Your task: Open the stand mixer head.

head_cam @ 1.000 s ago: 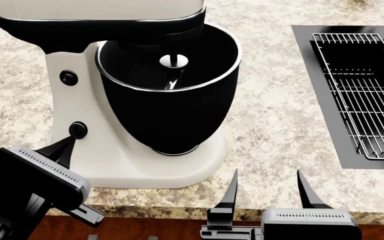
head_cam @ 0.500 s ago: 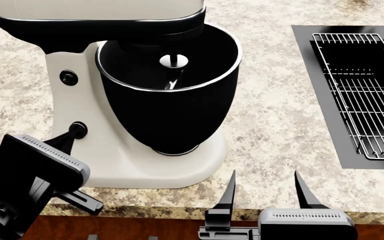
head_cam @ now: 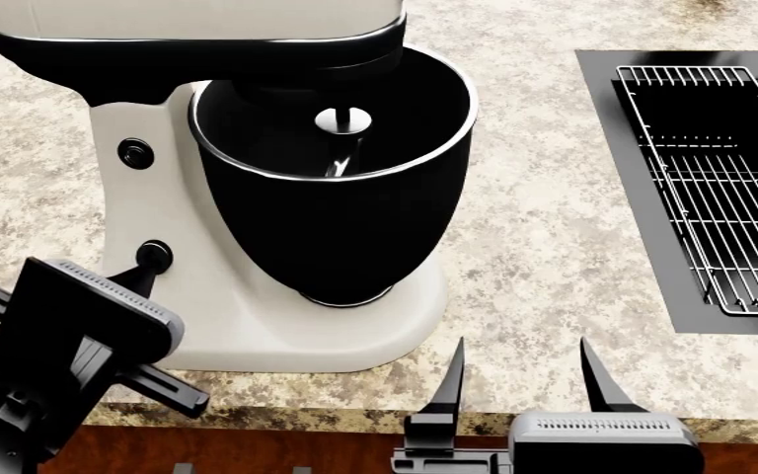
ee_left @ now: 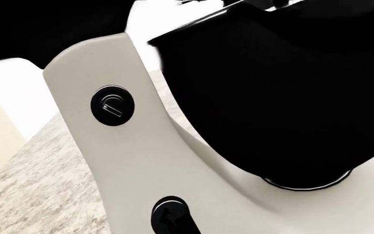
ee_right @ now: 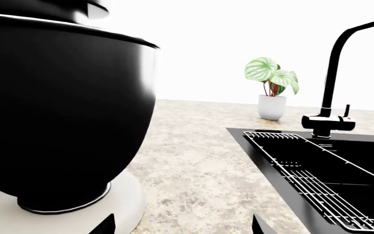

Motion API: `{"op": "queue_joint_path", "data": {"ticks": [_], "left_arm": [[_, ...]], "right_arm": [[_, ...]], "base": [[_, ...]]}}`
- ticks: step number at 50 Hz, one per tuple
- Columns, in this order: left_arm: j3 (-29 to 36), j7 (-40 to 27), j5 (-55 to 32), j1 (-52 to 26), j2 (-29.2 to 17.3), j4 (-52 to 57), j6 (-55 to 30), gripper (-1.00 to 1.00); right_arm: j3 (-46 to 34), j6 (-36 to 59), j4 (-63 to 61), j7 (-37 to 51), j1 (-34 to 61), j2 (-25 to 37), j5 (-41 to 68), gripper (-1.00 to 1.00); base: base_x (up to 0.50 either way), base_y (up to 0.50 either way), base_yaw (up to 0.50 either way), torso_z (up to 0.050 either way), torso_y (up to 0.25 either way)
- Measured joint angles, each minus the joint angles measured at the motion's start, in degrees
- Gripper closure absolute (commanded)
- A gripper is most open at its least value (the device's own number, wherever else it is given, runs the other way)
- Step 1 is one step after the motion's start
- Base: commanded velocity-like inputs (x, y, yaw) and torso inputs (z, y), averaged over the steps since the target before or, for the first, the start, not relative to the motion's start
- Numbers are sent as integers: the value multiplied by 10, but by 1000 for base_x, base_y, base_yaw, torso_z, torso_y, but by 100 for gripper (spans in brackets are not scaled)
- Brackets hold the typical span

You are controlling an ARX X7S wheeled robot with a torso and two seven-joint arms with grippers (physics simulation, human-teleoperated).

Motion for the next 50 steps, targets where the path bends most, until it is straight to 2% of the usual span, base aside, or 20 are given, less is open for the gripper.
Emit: {"op": "queue_joint_path", "data": {"ticks": [23,35,41,50], "left_arm": [[-2,2,-5,-29,9,-102,62,100],[-2,8,-16,-29,4,-114,82,100],[-6,-2,-16,-3,2,-81,76,100],[-21,-35,-17,100,-11,40,84,100]], "right_arm": [[-5,0,0,4,1,4,4,-100],[-8,-2,3,6,1,7,7,-100],[-10,-3,5,6,2,8,8,-100],[-12,-6,13,6,6,8,9,-100]], "base": [[0,0,0,0,0],[13,-2,-7,0,0],[0,0,0,0,0],[0,0,0,0,0]]}}
